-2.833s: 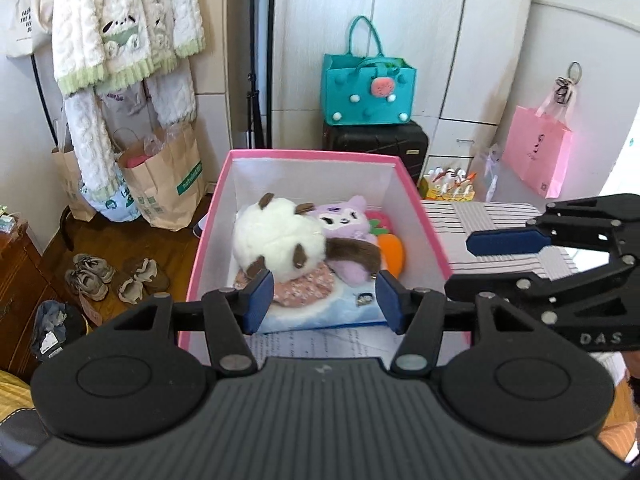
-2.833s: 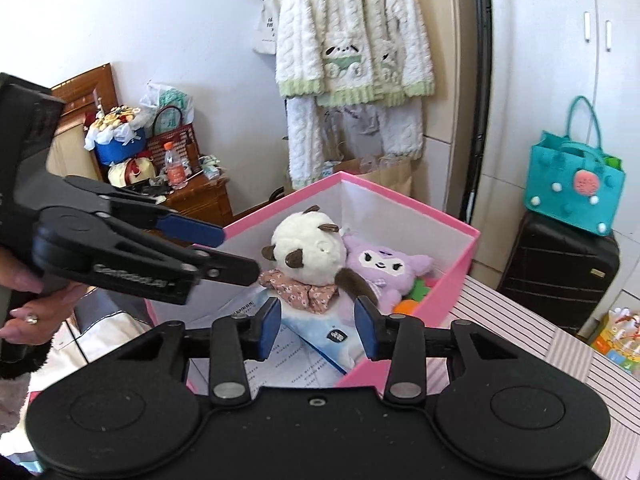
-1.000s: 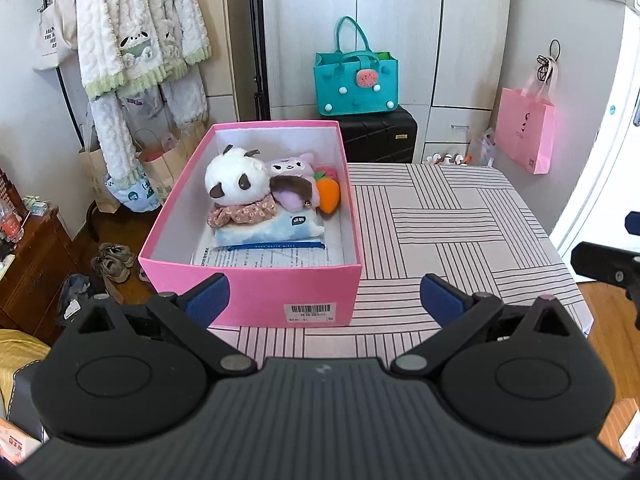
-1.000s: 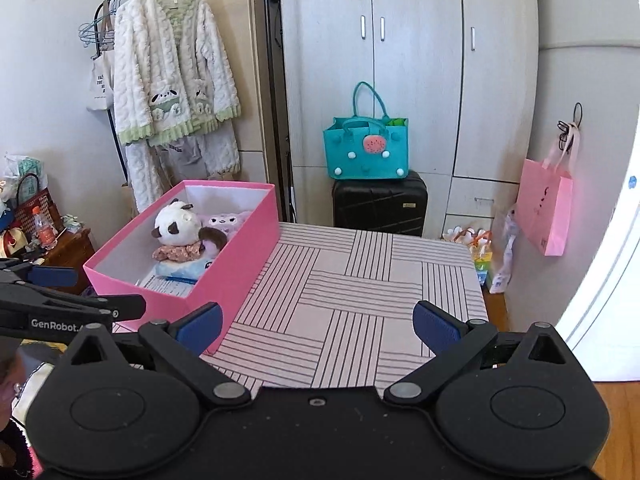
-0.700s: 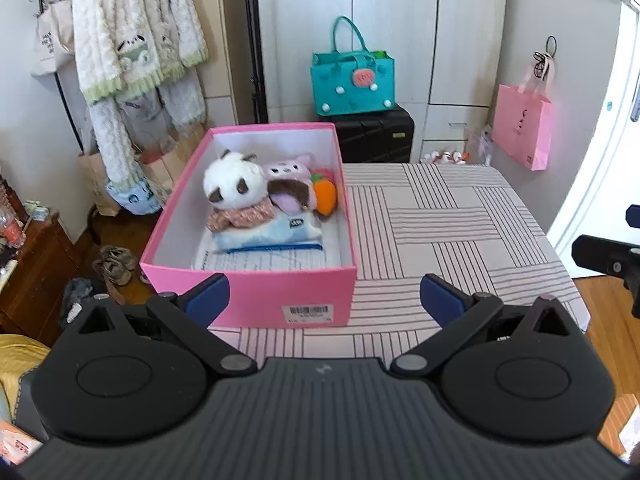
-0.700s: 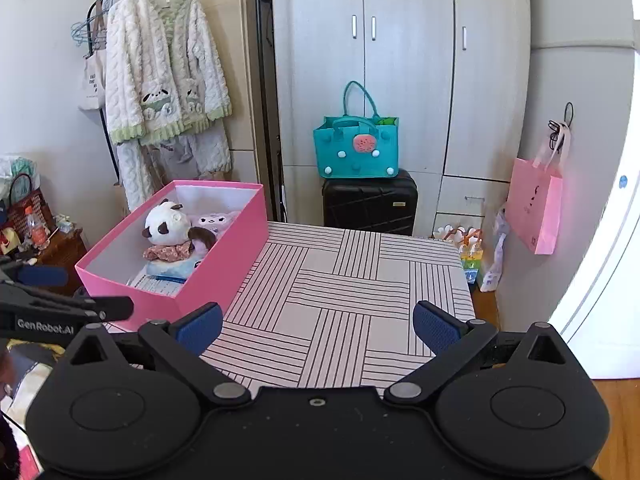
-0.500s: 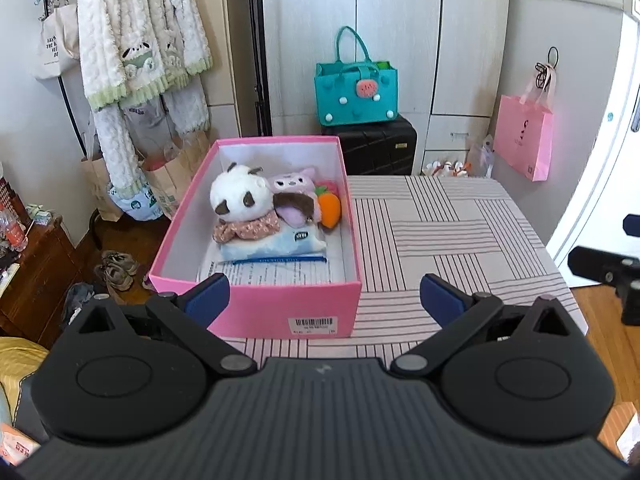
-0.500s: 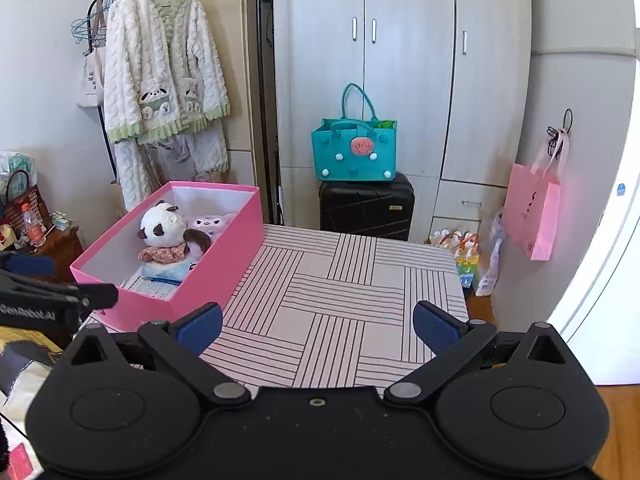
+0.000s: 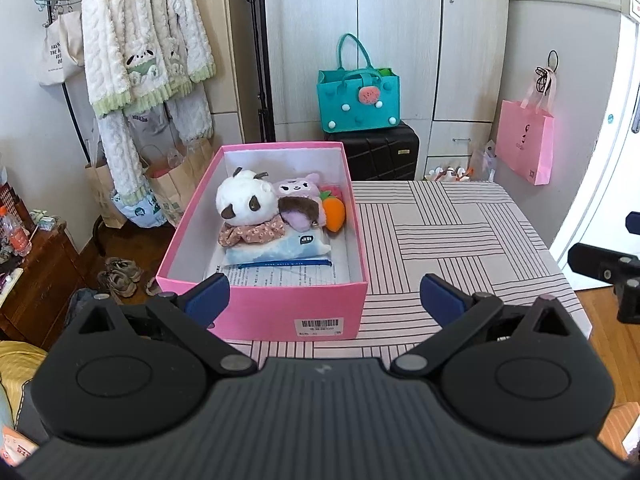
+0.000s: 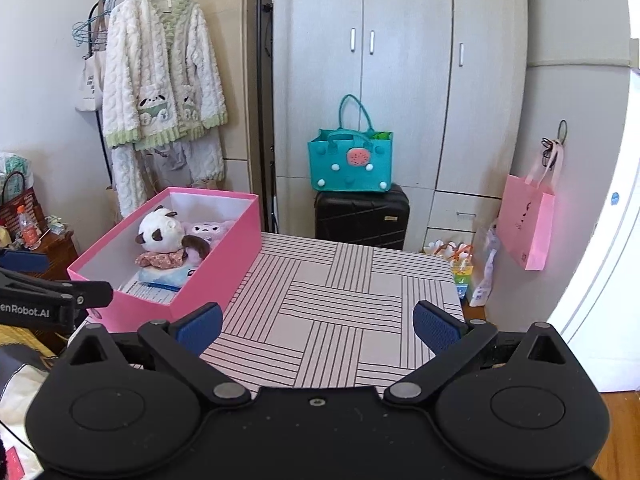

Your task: Organize soft objects

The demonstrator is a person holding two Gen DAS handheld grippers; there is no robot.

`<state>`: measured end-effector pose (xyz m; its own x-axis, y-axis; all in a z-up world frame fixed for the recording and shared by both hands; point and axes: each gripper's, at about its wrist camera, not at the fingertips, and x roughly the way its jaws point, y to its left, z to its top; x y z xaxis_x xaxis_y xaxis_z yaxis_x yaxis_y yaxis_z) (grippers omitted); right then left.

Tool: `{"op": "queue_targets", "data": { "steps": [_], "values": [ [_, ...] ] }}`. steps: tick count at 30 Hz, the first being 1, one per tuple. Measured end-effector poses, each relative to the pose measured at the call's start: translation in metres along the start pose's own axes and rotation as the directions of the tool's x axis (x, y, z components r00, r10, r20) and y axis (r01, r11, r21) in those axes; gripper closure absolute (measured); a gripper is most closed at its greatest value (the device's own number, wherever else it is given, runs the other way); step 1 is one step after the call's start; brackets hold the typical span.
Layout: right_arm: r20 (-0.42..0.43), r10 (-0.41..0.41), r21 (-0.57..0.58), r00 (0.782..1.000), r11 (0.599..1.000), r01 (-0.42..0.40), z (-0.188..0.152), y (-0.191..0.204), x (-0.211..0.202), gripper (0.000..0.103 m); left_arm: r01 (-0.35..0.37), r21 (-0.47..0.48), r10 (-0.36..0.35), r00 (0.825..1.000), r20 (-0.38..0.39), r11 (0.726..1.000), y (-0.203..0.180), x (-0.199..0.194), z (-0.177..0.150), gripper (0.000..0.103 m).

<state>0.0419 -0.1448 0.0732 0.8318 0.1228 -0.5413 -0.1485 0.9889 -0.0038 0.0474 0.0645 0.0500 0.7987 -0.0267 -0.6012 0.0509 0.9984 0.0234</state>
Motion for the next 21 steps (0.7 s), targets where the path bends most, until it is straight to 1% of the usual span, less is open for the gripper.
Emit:
{"op": "queue_targets", "data": {
  "steps": [4, 9, 16, 21],
  "values": [
    [0.005, -0.009, 0.02, 1.0, 1.0, 0.009, -0.003, -0.001, -0.001, 0.0, -0.025, 0.027, 0.025, 1.0, 0.007, 0.999, -0.005, 0.001, -0.003, 0.0],
    [-0.009, -0.004, 0.06, 1.0, 0.998, 0.005, -0.01, -0.003, 0.001, 0.0, -0.012, 0.036, 0.012, 1.0, 0.001, 0.999, -0.009, 0.001, -0.007, 0.0],
    [-0.01, -0.018, 0.06, 1.0, 0.998, 0.018, -0.014, -0.004, 0.001, 0.0, -0.021, 0.058, 0.021, 1.0, 0.003, 0.998, -0.015, 0.001, -0.012, 0.0],
    [0.008, -0.036, 0.052, 0.999, 0.998, 0.035, -0.018, -0.002, -0.001, 0.0, -0.028, 0.066, 0.027, 1.0, 0.011, 0.997, -0.016, 0.001, -0.014, 0.0]
  ]
}}
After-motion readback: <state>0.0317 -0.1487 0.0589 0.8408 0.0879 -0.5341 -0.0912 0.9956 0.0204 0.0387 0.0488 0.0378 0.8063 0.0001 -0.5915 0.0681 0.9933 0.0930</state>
